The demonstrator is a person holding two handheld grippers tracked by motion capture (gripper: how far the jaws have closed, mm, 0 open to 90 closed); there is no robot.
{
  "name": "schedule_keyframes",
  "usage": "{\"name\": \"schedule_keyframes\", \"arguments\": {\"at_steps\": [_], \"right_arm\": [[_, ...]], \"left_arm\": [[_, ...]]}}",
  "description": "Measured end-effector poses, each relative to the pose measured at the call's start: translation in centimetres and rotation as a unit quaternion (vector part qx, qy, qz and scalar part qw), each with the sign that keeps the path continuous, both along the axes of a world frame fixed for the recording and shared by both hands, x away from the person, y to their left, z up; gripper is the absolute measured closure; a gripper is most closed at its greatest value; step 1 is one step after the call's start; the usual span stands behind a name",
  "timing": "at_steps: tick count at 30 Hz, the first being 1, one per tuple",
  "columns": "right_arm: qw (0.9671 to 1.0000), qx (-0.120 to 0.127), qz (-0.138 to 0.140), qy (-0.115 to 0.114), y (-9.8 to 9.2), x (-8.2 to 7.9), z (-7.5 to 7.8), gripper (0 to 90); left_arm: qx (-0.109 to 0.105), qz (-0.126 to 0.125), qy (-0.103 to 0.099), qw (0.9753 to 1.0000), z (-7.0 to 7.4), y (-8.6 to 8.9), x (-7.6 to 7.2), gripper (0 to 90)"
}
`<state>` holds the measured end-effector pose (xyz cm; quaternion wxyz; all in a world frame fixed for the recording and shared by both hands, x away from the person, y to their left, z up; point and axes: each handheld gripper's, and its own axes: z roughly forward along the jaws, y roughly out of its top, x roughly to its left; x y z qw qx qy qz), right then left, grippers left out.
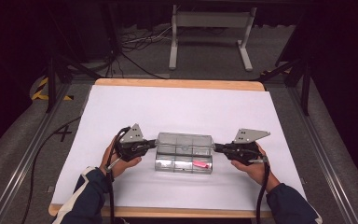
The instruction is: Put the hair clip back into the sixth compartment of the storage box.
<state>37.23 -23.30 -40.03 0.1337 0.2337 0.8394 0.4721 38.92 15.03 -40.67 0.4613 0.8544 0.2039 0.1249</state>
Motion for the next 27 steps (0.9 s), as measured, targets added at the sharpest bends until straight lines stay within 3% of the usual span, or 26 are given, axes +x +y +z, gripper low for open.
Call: {"name": "schedule_keyframes", "arguments": {"at_steps": [15,27], "right_arm": [[0.9998,-0.017,0.013,0.002,0.3,-0.7,-0.3,89.7],[0.9994,-0.027,0.022,-0.002,0.7,-1.7,-0.5,90.0]], "left_arm": [[0.002,-0.011,0.018,0.9998,-0.5,0.2,-0.5,89.6],[0.013,-0.014,0.013,0.9997,-0.6,0.3,-1.4,89.9]]}}
